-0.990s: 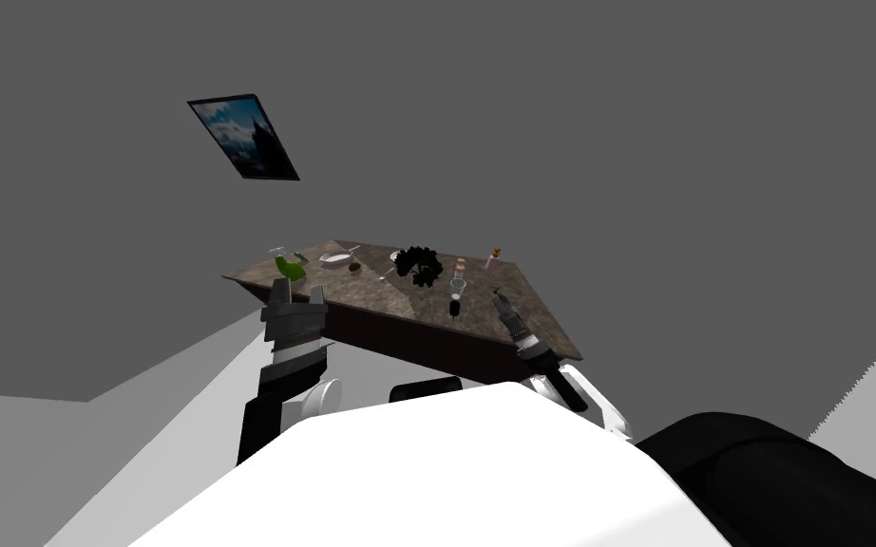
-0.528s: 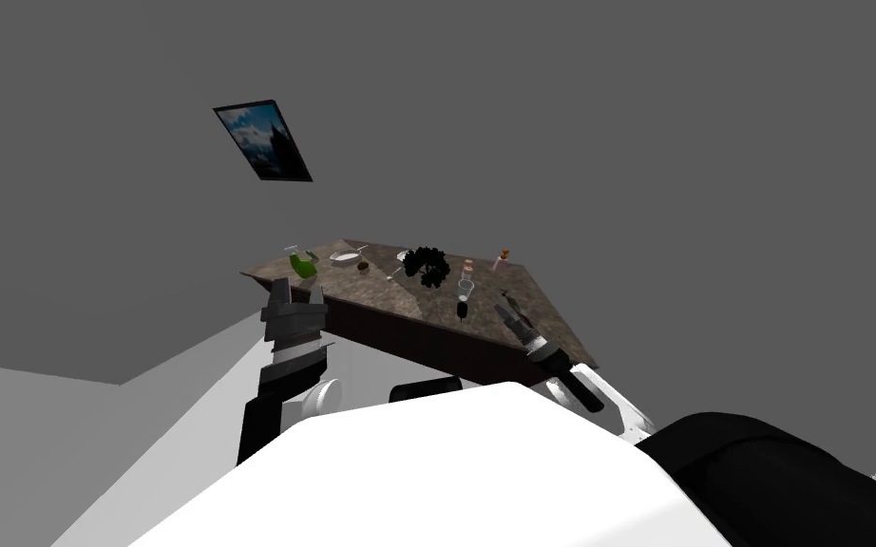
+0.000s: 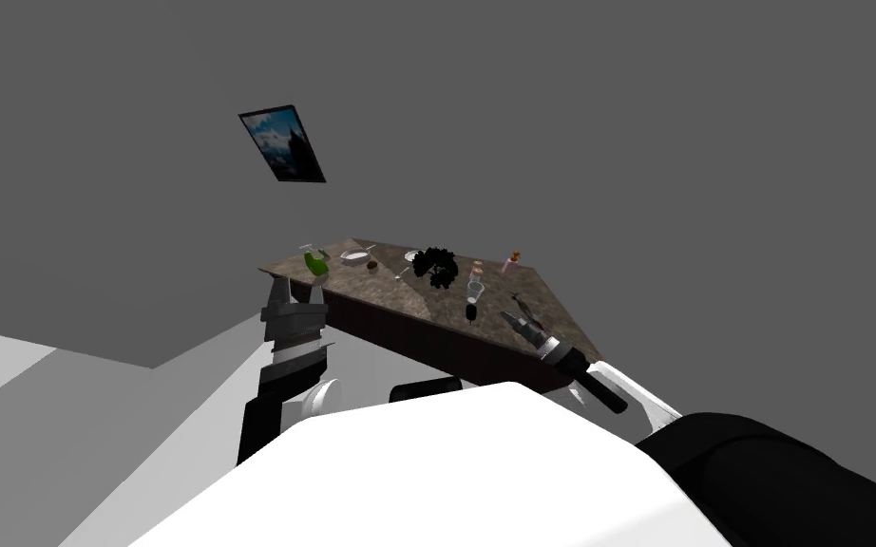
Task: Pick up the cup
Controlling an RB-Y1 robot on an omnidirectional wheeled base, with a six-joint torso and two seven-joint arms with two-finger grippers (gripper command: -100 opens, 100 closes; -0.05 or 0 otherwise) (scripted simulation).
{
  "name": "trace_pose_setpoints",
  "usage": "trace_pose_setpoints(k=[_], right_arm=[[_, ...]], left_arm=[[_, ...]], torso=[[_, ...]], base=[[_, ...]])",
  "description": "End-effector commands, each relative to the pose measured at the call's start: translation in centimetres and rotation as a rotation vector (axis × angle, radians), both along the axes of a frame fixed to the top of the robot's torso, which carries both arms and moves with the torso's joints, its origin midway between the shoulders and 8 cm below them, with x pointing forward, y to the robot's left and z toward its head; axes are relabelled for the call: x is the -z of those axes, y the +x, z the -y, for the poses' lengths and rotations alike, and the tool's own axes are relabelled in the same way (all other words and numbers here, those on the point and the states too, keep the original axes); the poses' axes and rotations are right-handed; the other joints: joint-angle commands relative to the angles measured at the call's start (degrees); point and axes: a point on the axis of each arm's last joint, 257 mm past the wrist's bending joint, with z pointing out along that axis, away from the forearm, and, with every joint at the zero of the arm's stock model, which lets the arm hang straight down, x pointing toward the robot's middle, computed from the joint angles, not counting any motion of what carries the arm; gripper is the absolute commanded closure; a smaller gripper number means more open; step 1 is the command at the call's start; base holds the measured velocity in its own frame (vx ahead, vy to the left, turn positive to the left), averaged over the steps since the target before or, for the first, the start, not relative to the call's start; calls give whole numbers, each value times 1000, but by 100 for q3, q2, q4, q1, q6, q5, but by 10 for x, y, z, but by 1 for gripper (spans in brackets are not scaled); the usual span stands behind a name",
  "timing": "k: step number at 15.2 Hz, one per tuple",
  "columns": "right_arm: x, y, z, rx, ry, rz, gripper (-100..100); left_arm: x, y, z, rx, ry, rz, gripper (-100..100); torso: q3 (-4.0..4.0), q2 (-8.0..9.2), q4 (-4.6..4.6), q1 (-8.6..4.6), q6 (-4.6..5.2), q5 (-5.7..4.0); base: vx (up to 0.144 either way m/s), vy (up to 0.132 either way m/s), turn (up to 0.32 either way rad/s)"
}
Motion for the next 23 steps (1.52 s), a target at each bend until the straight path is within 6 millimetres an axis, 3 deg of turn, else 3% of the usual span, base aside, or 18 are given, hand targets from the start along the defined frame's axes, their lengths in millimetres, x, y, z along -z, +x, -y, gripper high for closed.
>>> trace_pose_setpoints(k=[1, 3, 4, 6, 7, 9, 10, 12, 13, 15, 16, 18, 19, 21, 22, 23], right_arm=[[10, -5, 19, -2, -72, -38, -100], [7, -3, 19, -27, -105, -46, -100], [16, -9, 36, -20, -153, -76, -100], [13, -7, 37, -46, -187, -84, -100], [21, -13, 54, -42, -238, -115, -100], [18, -11, 54, -66, -269, -121, -100], [24, -17, 71, -65, -321, -153, -100], [21, -14, 72, -88, -350, -158, -100], [27, -21, 89, -86, -398, -190, -100], [23, -17, 89, -111, -429, -195, -100], [28, -24, 106, -110, -476, -227, -100], [24, -20, 106, -136, -507, -232, -100], [28, -27, 122, -138, -553, -264, -100], [24, -22, 122, -163, -583, -268, -100], [27, -29, 138, -167, -628, -301, -100], [25, -26, 138, -179, -642, -303, -100]], left_arm=[[0, 0, 0, 0, 0, 0, 0], [0, 0, 0, 0, 0, 0, 0], [0, 0, 0, 0, 0, 0, 0], [0, 0, 0, 0, 0, 0, 0], [0, 0, 0, 0, 0, 0, 0], [0, 0, 0, 0, 0, 0, 0], [0, 0, 0, 0, 0, 0, 0], [0, 0, 0, 0, 0, 0, 0], [0, 0, 0, 0, 0, 0, 0], [0, 0, 0, 0, 0, 0, 0], [0, 0, 0, 0, 0, 0, 0], [0, 0, 0, 0, 0, 0, 0], [0, 0, 0, 0, 0, 0, 0], [0, 0, 0, 0, 0, 0, 0], [0, 0, 0, 0, 0, 0, 0], [0, 0, 0, 0, 0, 0, 0]], torso=[[0, 0, 0, 0, 0, 0], [-1, -2, -1, 4, -1, 0], [0, -1, 0, 1, 0, 0], [-1, -2, 0, 5, -2, 1], [-1, -1, 0, 2, 0, 0], [-2, -4, -1, 5, -2, 1], [-1, -2, -1, 2, 0, 0], [-2, -3, -1, 6, -1, 1], [-1, -2, 0, 3, -1, 1], [-2, -4, -1, 5, -2, 1], [-2, -3, -1, 3, 0, 1], [-3, -6, -1, 7, -2, 2], [-2, -3, -1, 4, -1, 1], [-4, -6, -1, 5, -2, 1], [-2, -3, -1, 3, 0, 0], [-2, -3, -1, 5, -2, 0]], base=[[29, 55, 127], [22, 56, 81], [20, 58, 108], [24, 55, 69], [30, 58, 115], [25, 55, 80], [26, 57, 105], [27, 55, 82], [28, 53, 113], [29, 51, 70], [35, 62, 113], [29, 53, 85], [33, 57, 121], [30, 49, 70], [28, 56, 121], [33, 59, 127]])
